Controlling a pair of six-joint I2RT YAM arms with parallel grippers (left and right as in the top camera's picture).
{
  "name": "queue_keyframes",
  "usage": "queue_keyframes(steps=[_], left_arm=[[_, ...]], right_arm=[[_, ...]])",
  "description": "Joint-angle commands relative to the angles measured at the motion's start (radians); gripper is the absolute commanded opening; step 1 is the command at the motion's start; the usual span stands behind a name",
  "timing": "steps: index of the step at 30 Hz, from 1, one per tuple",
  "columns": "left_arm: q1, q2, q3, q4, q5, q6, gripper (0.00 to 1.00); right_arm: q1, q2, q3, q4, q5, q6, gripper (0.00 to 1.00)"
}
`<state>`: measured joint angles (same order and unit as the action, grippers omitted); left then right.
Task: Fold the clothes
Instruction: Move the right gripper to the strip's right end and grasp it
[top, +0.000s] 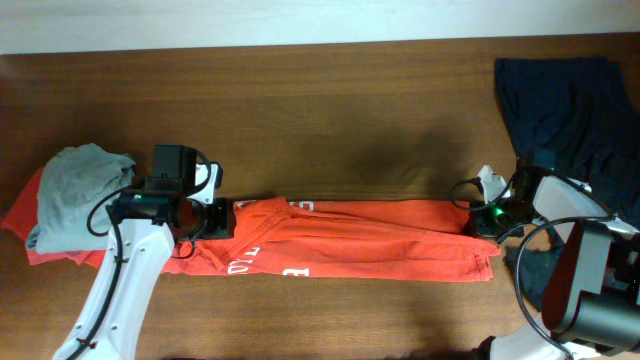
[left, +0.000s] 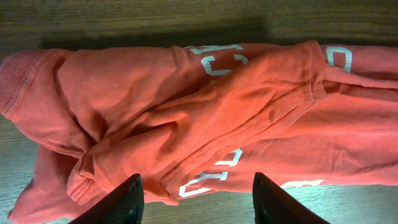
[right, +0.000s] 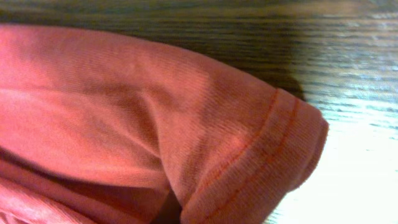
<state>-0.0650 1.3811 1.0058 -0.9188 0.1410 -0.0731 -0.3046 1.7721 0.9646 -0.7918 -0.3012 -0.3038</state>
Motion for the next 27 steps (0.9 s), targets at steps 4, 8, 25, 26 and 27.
queue_keyframes(steps=[4,8,25,26,27], left_arm=[[0.004,-0.004,-0.001,0.001,-0.007,-0.01,0.56],[0.004,-0.004,-0.001,-0.003,-0.007,-0.01,0.56],[0.004,-0.004,-0.001,-0.02,-0.008,-0.009,0.56],[0.004,-0.004,-0.001,-0.02,-0.008,-0.009,0.56],[0.004,-0.004,-0.001,-0.02,-0.008,-0.009,0.56]], right_arm=[[0.005,0.018,0.022,-0.02,0.113,0.092,0.04],[-0.026,0.018,0.114,-0.071,0.13,0.127,0.04],[-0.041,0.019,0.156,-0.137,0.204,0.104,0.76],[-0.049,0.019,0.156,-0.141,0.16,0.063,0.76],[-0.071,0.019,0.156,-0.154,0.074,-0.005,0.76]])
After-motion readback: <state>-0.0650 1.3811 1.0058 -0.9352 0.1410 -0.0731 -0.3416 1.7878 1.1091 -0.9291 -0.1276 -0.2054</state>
